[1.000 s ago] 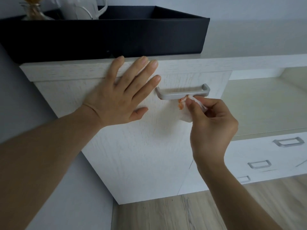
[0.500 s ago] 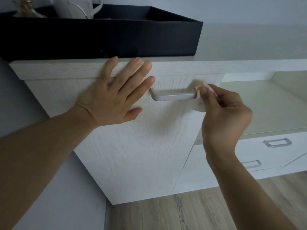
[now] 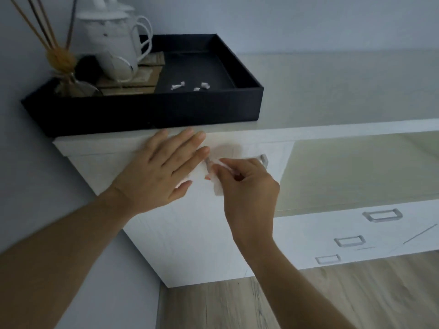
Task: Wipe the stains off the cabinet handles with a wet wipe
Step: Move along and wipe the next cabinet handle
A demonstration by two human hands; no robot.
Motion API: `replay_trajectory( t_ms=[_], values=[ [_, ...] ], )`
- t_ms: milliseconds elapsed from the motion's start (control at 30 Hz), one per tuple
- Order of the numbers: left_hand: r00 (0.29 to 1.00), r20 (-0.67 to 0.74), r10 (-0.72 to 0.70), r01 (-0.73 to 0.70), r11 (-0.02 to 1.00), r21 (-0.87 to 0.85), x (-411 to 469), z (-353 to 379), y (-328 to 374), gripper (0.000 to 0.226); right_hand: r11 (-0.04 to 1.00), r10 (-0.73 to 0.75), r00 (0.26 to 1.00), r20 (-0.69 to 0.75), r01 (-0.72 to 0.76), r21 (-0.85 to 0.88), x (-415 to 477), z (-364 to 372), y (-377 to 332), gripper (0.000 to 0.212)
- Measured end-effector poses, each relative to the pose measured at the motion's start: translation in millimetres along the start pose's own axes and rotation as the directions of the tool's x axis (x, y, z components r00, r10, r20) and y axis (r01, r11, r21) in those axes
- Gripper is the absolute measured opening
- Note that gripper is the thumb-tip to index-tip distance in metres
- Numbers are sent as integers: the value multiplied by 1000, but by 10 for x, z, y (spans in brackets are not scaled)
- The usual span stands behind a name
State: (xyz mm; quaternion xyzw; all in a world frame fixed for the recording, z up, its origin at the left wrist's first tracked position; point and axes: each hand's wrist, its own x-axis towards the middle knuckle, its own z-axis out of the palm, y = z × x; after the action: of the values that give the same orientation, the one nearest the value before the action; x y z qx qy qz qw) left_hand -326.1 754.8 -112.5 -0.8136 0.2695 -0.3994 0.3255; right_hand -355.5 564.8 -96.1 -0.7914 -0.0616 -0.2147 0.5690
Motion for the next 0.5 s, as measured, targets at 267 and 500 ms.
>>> replay_trajectory(
  t_ms=[267,500],
  values=[
    [955,296,-6,127,912,-390,277,-698,-277,50,988,110,991,77,-100,-122,537,-570,-479,13],
    [853,490,-180,393,839,-375,915,-1341,-866,55,941,-7,976,217,80,-330,1062,-968,-1130,17]
  ],
)
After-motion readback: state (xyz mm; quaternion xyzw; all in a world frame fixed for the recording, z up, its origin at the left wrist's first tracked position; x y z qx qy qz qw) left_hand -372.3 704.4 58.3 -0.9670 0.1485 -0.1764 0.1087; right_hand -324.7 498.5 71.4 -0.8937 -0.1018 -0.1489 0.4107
